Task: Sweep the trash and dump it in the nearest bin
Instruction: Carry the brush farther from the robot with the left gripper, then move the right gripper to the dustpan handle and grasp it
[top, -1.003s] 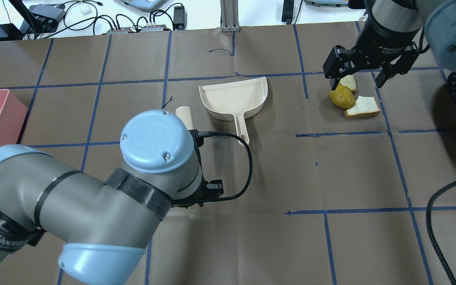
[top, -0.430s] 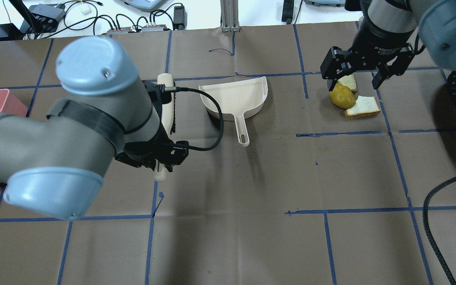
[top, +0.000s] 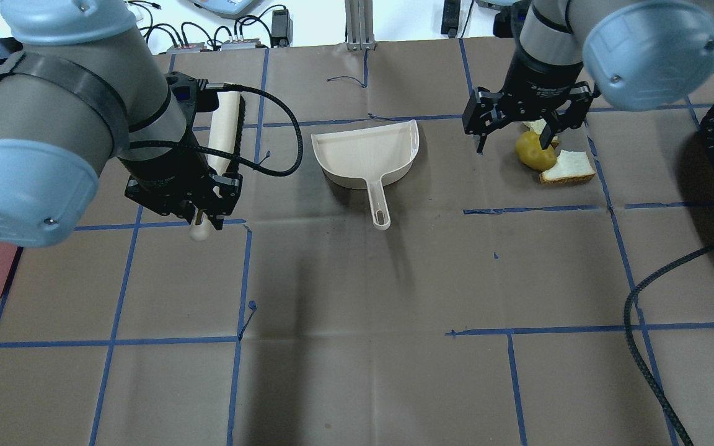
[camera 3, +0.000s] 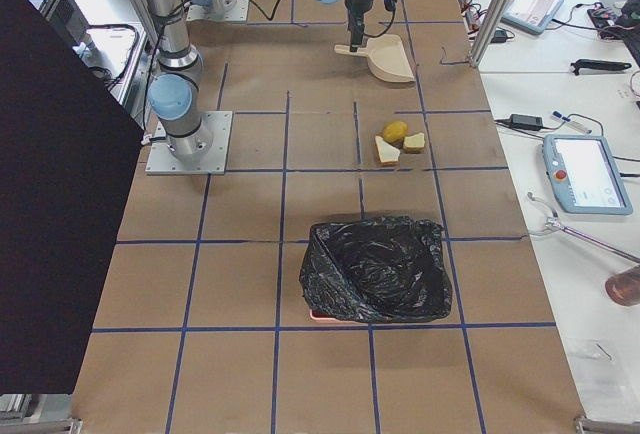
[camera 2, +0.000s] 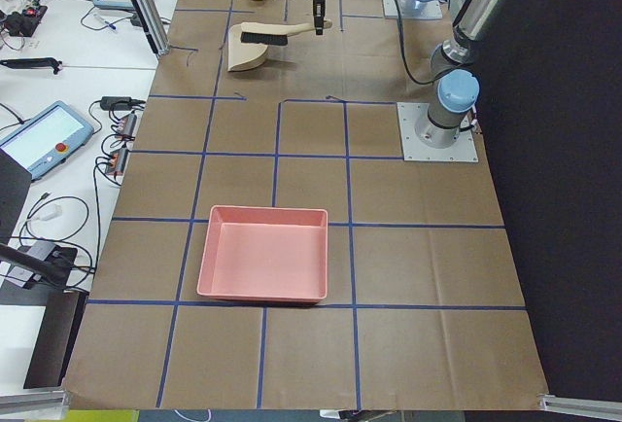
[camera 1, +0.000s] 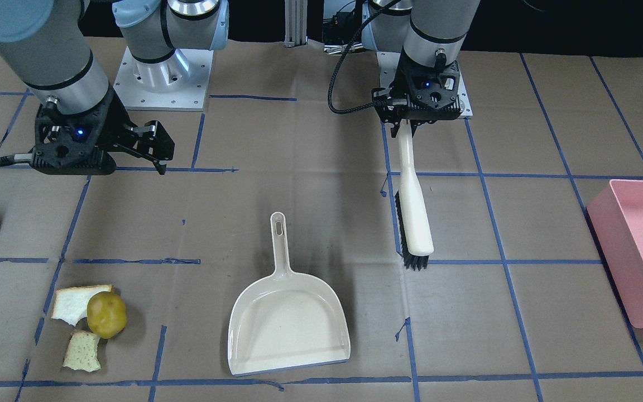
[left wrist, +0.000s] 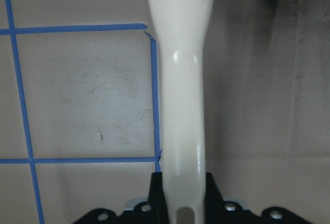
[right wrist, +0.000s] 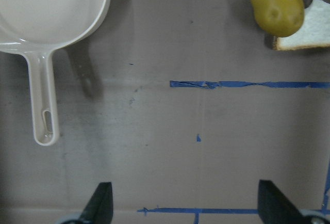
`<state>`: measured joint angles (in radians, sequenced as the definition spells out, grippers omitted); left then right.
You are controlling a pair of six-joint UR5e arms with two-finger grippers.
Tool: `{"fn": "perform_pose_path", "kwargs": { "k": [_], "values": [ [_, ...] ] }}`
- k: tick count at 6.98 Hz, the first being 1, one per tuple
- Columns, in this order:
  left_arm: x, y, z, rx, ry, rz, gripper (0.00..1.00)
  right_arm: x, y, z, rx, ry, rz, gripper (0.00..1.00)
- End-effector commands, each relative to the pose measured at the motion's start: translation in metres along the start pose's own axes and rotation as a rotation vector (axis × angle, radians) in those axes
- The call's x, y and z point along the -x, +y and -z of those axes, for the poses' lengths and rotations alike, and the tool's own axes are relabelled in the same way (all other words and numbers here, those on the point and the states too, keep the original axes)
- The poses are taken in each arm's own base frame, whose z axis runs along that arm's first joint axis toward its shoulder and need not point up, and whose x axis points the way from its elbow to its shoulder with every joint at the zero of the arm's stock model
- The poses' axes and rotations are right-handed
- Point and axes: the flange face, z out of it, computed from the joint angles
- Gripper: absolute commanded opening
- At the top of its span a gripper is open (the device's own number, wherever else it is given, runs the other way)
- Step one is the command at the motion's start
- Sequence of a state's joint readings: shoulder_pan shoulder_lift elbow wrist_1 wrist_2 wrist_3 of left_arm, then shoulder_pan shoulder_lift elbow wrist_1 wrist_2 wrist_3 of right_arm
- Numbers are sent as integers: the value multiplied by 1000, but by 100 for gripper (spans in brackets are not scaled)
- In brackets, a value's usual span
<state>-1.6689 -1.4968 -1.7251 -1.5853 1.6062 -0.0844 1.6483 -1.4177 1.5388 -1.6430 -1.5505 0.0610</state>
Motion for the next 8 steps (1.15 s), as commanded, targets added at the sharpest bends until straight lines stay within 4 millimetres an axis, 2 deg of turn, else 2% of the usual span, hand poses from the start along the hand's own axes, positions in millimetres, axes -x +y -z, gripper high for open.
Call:
{"fn": "perform_pose_path", "kwargs": {
  "k": [1, 2, 3, 4, 6, 8],
  "values": [
    [6, -7, 8, 29, -13, 6, 0, 65, -26, -10, -20, -1, -1, 100],
    [6, -8, 8, 28, -10, 5, 0, 92, -40, -14, -23, -1, -17, 100],
    [7, -10, 5, 34, -13, 6, 0, 122, -50, -29, -12, 3, -23, 100],
    [6, -10, 5, 32, -16, 5, 0, 143, -52, -45, 7, 16, -9, 100],
    [4, -11, 5, 32, -8, 3, 0, 152, -49, -76, 61, 24, 3, 100],
    [5, -8, 8, 24, -10, 3, 0, 152, -47, -96, 65, 25, 6, 100]
  ]
}}
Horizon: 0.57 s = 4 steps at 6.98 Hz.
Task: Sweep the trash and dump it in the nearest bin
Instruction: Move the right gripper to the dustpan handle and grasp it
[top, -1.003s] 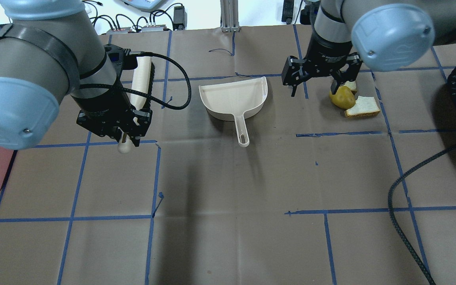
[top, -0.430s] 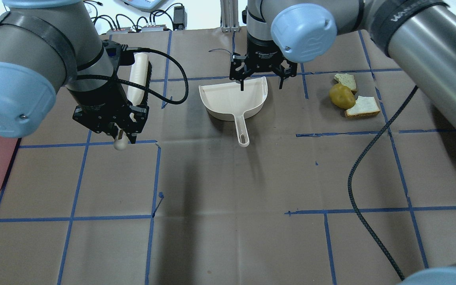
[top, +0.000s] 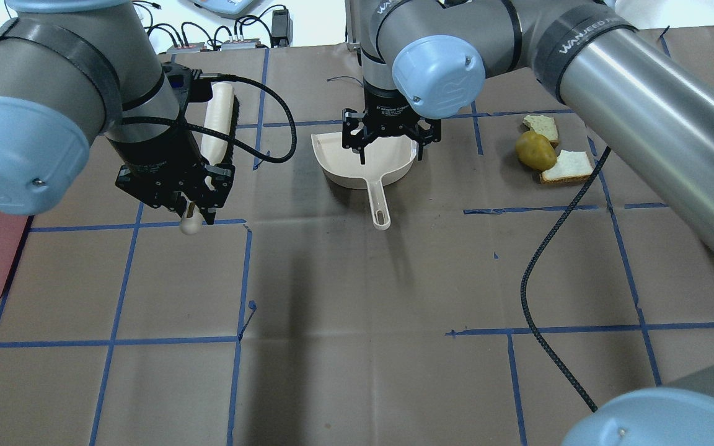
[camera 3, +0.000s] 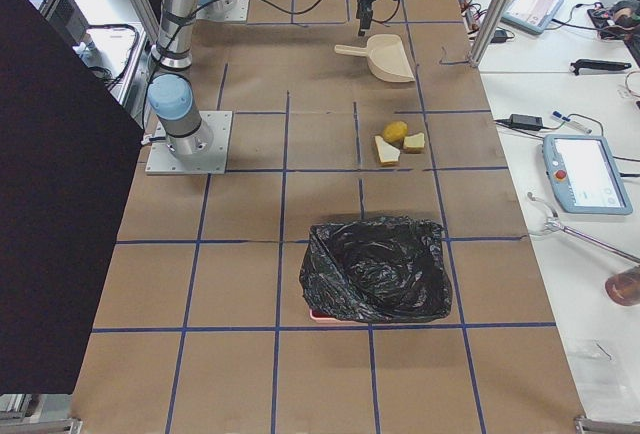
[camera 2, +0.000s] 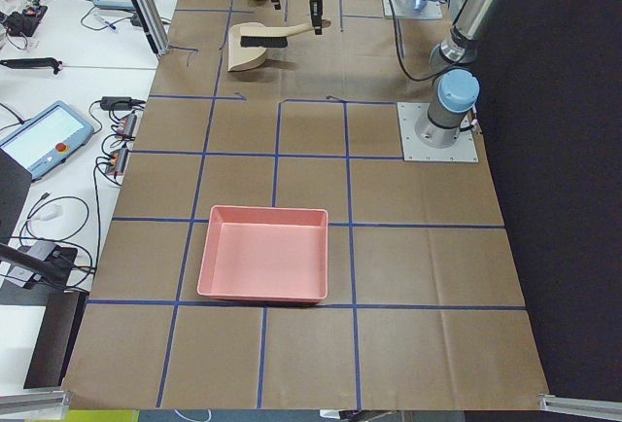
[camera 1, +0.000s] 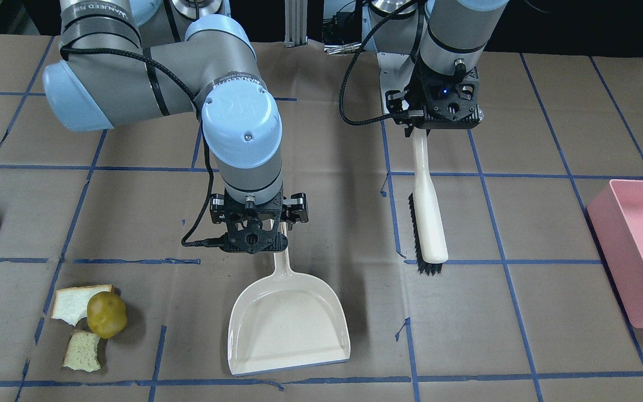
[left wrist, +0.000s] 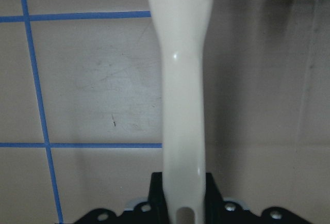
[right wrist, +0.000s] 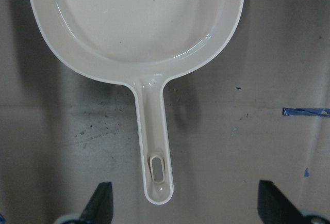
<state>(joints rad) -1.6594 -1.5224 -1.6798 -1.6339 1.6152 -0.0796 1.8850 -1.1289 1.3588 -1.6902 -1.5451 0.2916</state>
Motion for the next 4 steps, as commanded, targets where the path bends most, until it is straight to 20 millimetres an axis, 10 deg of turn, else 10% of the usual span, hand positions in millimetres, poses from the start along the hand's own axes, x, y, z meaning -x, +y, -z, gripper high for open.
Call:
{"fn": "perform_pose_path", "kwargs": {
  "k": [1, 4],
  "values": [
    [-1, 2, 2, -6, 2, -1, 0, 6, 4, -23, -16, -4, 8, 100],
    [-1, 8, 9, -20, 9, -2, 0, 23, 9, -72, -63, -16, 26, 100]
  ]
}}
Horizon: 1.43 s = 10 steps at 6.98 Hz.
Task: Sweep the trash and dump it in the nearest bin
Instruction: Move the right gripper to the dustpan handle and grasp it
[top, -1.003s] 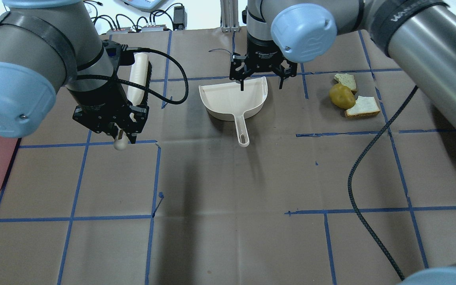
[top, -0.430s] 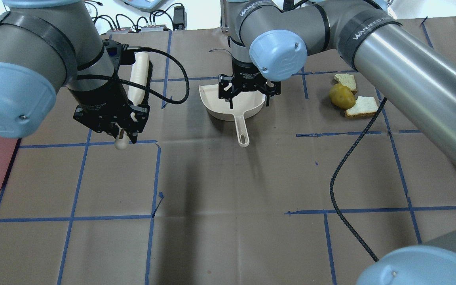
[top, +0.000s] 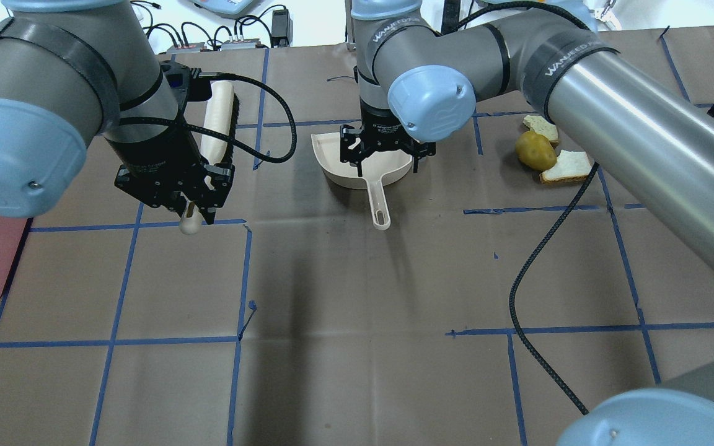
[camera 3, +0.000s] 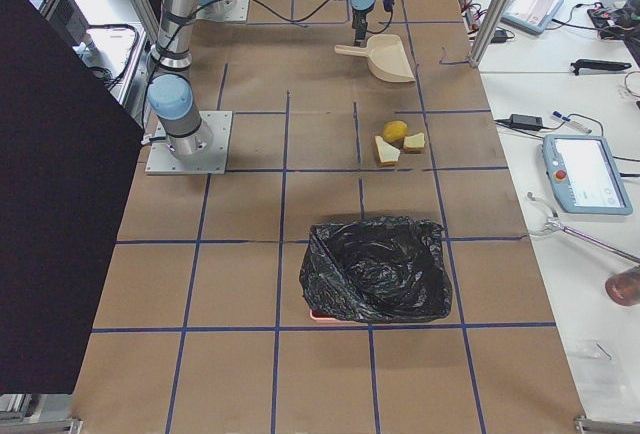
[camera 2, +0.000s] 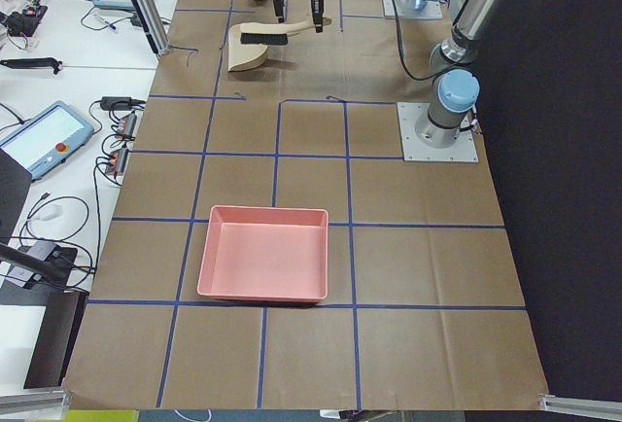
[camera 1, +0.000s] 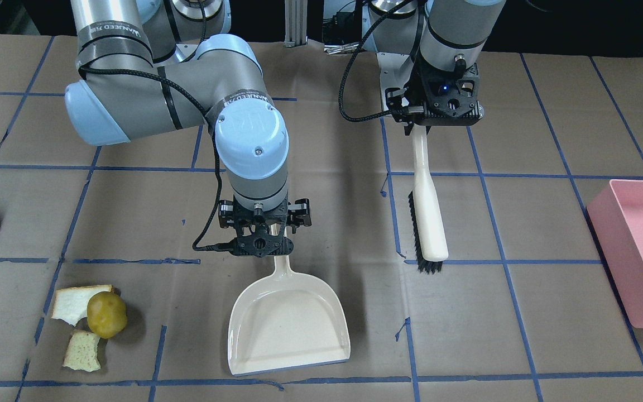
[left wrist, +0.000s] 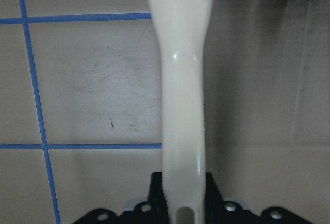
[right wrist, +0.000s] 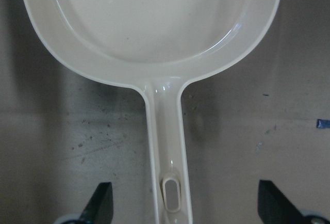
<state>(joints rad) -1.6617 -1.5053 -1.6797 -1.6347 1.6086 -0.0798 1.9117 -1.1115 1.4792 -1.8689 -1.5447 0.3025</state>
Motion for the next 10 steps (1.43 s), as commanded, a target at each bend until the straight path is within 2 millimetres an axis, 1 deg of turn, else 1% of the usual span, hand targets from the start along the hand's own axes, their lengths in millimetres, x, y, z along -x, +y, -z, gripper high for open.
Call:
{"fn": "perform_pose_path", "kwargs": {
  "k": [1, 3, 4, 5, 6, 10],
  "values": [
    [1, 3, 4, -10, -7, 1, 0, 17, -1, -31, -47, -12, 18, 100],
    [3, 7, 5, -15, -10, 4, 0, 18, 0, -46, -27, 3, 28, 100],
    [3, 10, 4, -15, -10, 3, 0, 16, 7, -60, 3, 6, 24, 100],
    [3, 11, -1, -5, -9, 4, 0, 14, 10, -68, 4, 7, 21, 100],
    [3, 11, 0, -7, -8, 4, 0, 17, 4, -65, -64, -8, 27, 100],
    [2, 11, -2, -2, -6, 4, 0, 13, -2, -63, -79, -6, 23, 99]
  ]
}}
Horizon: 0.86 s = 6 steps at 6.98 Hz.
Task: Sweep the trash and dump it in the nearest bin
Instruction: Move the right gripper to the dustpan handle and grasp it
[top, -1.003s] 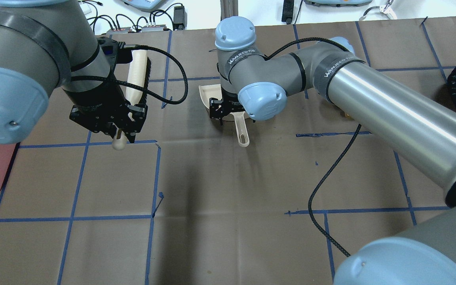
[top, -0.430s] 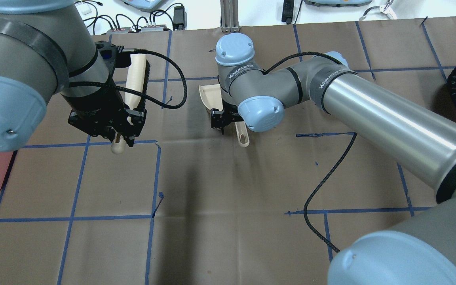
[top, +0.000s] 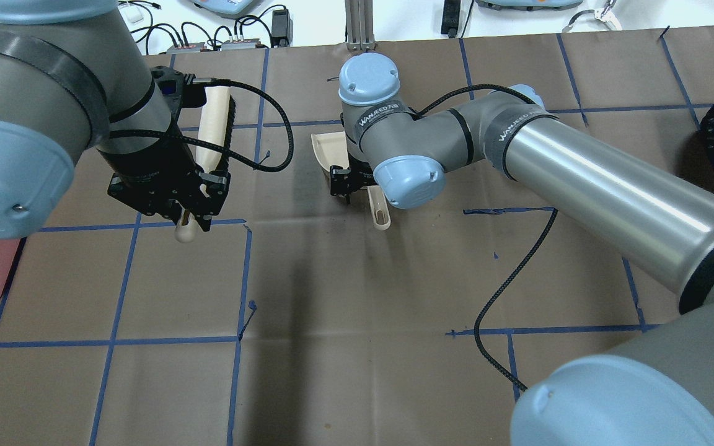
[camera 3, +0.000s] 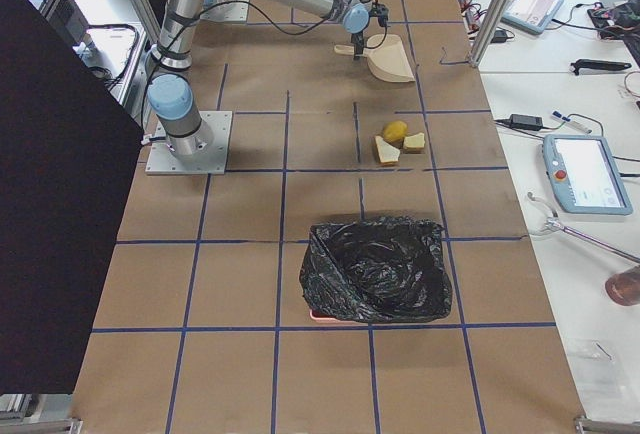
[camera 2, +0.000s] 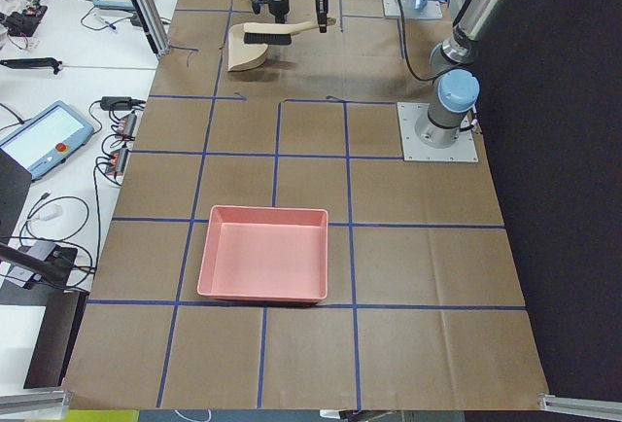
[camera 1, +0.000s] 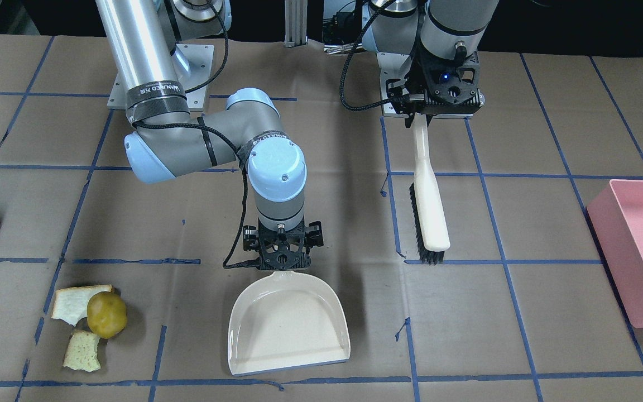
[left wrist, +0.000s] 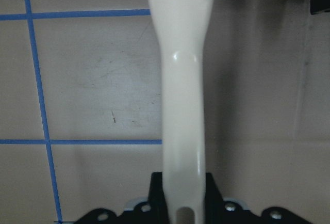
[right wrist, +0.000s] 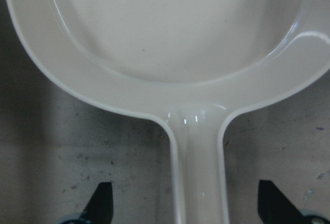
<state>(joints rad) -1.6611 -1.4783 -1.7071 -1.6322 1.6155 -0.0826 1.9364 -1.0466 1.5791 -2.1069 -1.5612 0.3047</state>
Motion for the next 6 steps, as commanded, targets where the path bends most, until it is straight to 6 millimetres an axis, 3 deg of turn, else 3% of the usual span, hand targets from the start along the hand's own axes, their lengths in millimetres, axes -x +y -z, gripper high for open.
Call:
{"fn": "perform_pose_path", "kwargs": {
  "k": [1, 2, 3, 4, 5, 6],
  "values": [
    [0, 0, 0, 1, 2, 0, 0, -2, -5, 2, -20, -6, -5, 99],
    [0, 0, 0, 1, 0, 0, 0, -2, -5, 2, -25, -7, -7, 98],
    [1, 0, 0, 1, 0, 1, 0, -3, -6, 1, -23, -7, -7, 88],
    [1, 0, 0, 1, 0, 2, 0, -3, -5, -2, -17, -5, -7, 85],
    [0, 0, 0, -1, 3, 0, 0, -3, -4, -3, -15, -2, 0, 79],
    [0, 0, 0, -1, 3, 0, 0, -4, -4, -4, -12, -2, 2, 66]
  ]
}}
